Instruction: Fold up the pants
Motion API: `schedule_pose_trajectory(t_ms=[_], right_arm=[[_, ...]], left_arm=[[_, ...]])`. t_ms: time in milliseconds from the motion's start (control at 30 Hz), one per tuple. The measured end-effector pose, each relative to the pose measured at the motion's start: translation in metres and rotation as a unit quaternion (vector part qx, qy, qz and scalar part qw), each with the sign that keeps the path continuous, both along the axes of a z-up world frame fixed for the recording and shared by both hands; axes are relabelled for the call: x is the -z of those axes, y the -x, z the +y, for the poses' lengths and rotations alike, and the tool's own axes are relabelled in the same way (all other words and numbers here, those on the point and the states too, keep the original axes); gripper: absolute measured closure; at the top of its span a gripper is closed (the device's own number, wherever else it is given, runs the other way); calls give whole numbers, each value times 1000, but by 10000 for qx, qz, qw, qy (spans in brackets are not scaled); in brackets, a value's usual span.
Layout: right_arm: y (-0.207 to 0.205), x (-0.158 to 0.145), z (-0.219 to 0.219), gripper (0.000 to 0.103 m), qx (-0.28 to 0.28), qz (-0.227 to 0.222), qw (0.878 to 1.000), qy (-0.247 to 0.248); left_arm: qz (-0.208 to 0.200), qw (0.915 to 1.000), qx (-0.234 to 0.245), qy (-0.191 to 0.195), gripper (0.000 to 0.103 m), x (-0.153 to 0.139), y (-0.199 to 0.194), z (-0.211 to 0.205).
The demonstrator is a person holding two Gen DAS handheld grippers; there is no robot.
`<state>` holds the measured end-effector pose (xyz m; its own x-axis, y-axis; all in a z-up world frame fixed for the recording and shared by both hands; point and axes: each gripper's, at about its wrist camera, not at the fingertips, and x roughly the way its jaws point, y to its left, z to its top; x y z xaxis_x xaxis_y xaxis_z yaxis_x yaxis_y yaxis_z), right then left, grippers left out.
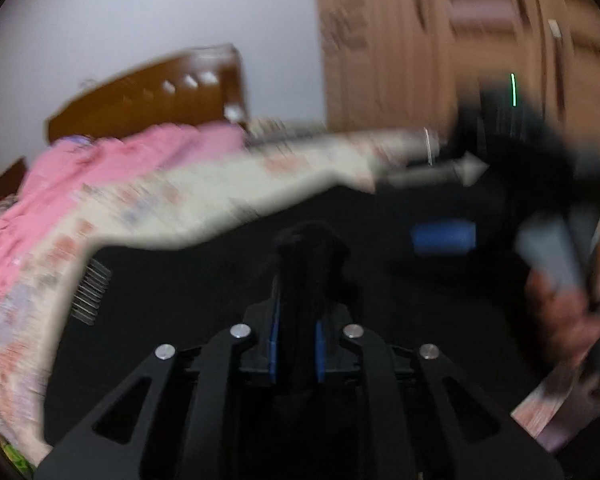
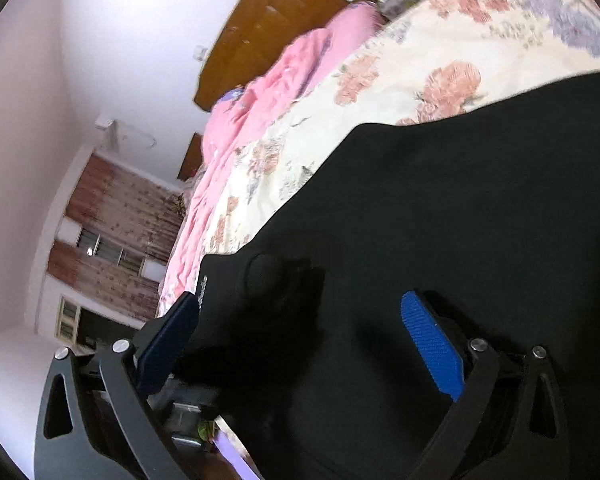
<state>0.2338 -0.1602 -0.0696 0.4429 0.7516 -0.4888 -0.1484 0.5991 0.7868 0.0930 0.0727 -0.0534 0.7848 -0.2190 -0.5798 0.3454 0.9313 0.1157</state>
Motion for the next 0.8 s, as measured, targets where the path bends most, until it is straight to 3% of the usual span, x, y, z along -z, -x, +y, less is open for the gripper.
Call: schedule_pose_trajectory(t_ms=[67, 100, 133, 200, 267, 333, 433, 533, 633, 700, 733, 800], right_arm=[[4, -4, 2, 5, -73, -54, 9996, 271], [6, -8, 4, 5, -142, -136, 9991, 381], [8, -7, 7, 5, -186, -188, 9986, 447], [10, -7, 8, 5, -236, -234, 9979, 560], [14, -8, 9, 5, -288, -234, 9974, 621], [19, -5, 14, 5, -400, -164, 9968, 677], [39, 0, 31, 5, -801, -92, 9938, 759], [46, 3, 56, 5, -1218, 11, 9896, 771], [52, 7, 77, 5, -1432, 28, 9860, 858], [53, 7, 91, 9, -1492, -7, 9843, 943], [51, 7, 96, 18, -1542, -7, 9838, 914], [46, 8, 107, 25, -1562, 44, 9843, 820]], left_arm=[[-217, 9986, 104, -473, 56, 15, 13, -18], [-256, 9980, 210, -539, 26, 17, 19, -20], [-353, 9970, 394, -569, 11, 17, 29, -22], [-619, 9933, 776, -587, 10, 10, 56, -23], [-766, 9928, 773, -504, 10, -2, 75, -10], [-882, 9948, 456, -246, 6, -15, 84, 23], [-854, 9948, -430, 349, 1, -23, 80, 86], [-515, 9856, -1421, 765, 2, -14, 63, 149], [-180, 9778, -1929, 805, 2, 2, 49, 179], [177, 9766, -1944, 905, 3, 17, 38, 188], [301, 9765, -1870, 1027, 3, 21, 34, 189], [464, 9772, -1698, 1189, 3, 30, 33, 189]])
